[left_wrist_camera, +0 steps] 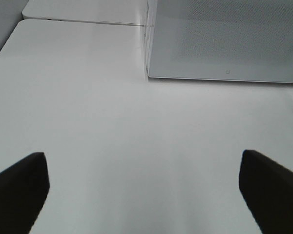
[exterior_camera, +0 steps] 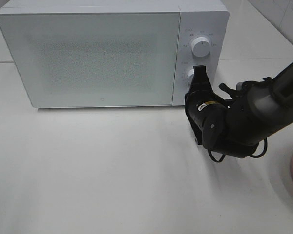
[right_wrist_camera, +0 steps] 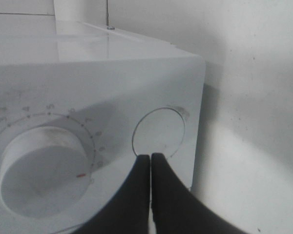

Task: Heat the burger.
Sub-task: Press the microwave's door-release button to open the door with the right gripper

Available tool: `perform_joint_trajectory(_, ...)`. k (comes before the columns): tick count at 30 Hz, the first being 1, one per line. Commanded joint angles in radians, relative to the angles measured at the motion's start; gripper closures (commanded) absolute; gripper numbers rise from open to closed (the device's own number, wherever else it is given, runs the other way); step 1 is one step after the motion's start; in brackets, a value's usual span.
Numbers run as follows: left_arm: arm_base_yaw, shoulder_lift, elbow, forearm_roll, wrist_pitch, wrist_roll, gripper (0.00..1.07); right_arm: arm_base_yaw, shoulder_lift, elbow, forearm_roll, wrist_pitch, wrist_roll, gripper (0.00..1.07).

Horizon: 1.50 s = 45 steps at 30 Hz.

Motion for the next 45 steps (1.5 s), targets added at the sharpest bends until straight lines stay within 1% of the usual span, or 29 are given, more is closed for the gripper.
perform_joint_trajectory(1, 0.001, -0.015, 0.002, -0.002, 0.001, 0.000, 0.09, -0.020, 0.000, -0.015, -0.021, 0.006, -0.018, 1.07)
perform_joint_trajectory(5, 0.001, -0.015, 0.002, -0.002, 0.001, 0.000, 0.09, -0.020, 0.012, -0.030, -0.030, 0.006, -0.017, 1.07)
perform_joint_trajectory(7, 0.001, -0.015, 0.002, -0.003, 0.001, 0.000, 0.09, -0.020, 0.044, -0.048, -0.030, 0.023, 0.007, 1.07)
perform_joint_trajectory(15, 0.001, -0.015, 0.002, -0.002, 0.001, 0.000, 0.09, -0.025, 0.066, -0.054, -0.008, -0.011, 0.008, 1.07)
perform_joint_trajectory(23, 0.001, -0.015, 0.002, -0.002, 0.001, 0.000, 0.09, -0.037, 0.070, -0.095, -0.005, -0.031, -0.043, 1.07)
perform_joint_trajectory(27, 0.001, -0.015, 0.002, -0.002, 0.001, 0.000, 0.09, -0.042, 0.070, -0.097, 0.000, -0.033, -0.044, 1.07)
perform_joint_trajectory(32, 0.001, -0.015, 0.002, -0.002, 0.001, 0.000, 0.09, -0.043, 0.070, -0.102, 0.003, -0.089, -0.039, 1.07)
perform_joint_trajectory(35, 0.001, -0.015, 0.002, -0.002, 0.001, 0.000, 0.09, -0.043, 0.070, -0.122, 0.003, -0.087, -0.029, 1.07)
perform_joint_trajectory(39, 0.001, -0.015, 0.002, -0.002, 0.001, 0.000, 0.09, -0.043, 0.070, -0.160, -0.001, -0.153, -0.039, 1.07)
perform_joint_trajectory(43, 0.001, -0.015, 0.002, -0.002, 0.001, 0.000, 0.09, -0.043, 0.073, -0.181, 0.000, -0.160, -0.053, 1.07)
perform_joint_trajectory(45, 0.001, -0.015, 0.002, -0.002, 0.001, 0.000, 0.09, -0.043, 0.099, -0.211, -0.001, -0.187, -0.062, 1.07)
